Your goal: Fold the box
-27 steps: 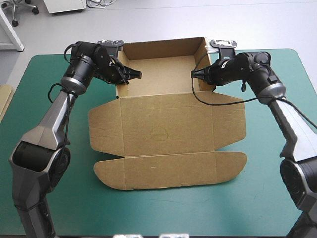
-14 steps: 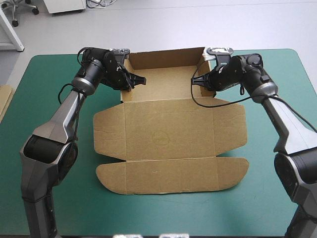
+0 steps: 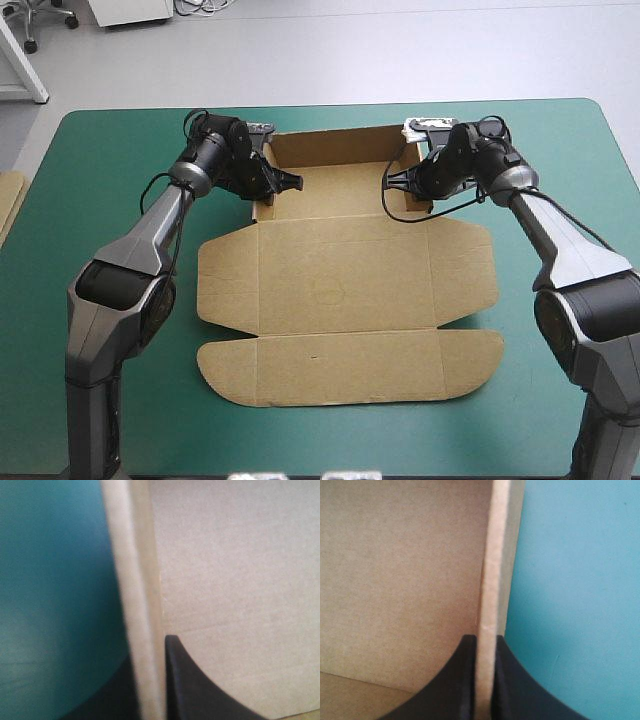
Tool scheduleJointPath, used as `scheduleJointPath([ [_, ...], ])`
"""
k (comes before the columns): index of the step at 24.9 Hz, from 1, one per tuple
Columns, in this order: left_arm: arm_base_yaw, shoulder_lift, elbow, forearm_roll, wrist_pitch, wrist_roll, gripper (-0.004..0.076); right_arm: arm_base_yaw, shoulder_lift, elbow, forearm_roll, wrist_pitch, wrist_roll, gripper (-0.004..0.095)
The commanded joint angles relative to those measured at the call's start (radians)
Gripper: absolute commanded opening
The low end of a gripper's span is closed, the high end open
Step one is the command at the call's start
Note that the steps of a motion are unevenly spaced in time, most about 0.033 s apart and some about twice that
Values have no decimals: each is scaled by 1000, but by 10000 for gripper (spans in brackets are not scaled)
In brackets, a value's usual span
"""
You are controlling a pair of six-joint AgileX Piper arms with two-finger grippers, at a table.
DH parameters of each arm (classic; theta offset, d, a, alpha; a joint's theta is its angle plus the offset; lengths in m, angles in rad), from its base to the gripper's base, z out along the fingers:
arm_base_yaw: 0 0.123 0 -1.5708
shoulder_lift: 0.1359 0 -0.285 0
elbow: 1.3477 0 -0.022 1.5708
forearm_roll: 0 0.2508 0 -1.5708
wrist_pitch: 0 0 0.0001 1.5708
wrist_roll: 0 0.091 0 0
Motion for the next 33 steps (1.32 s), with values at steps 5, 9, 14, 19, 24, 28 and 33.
scheduleJointPath([
  [5,-9,-24,-26,-72,-45,70,-10,-5,-20,-36,27,13,-45,-5],
  [9,-9,-9,-26,-81,-50,72,-10,-5,0,-36,38,26,-45,-5],
  [14,-9,-3,-26,-90,-47,76,-10,-5,7,-41,48,28,-45,-5],
  [19,-9,-5,-26,-96,-27,76,-10,-5,7,-152,52,76,-45,-5],
  [24,-9,-5,-90,-94,11,78,6,-12,7,-186,43,109,-38,77],
  [28,-9,-5,-158,-96,28,82,174,-16,7,-186,48,114,-27,227],
  [33,-9,-5,-161,-96,40,84,321,-16,7,-186,46,114,-27,286],
])
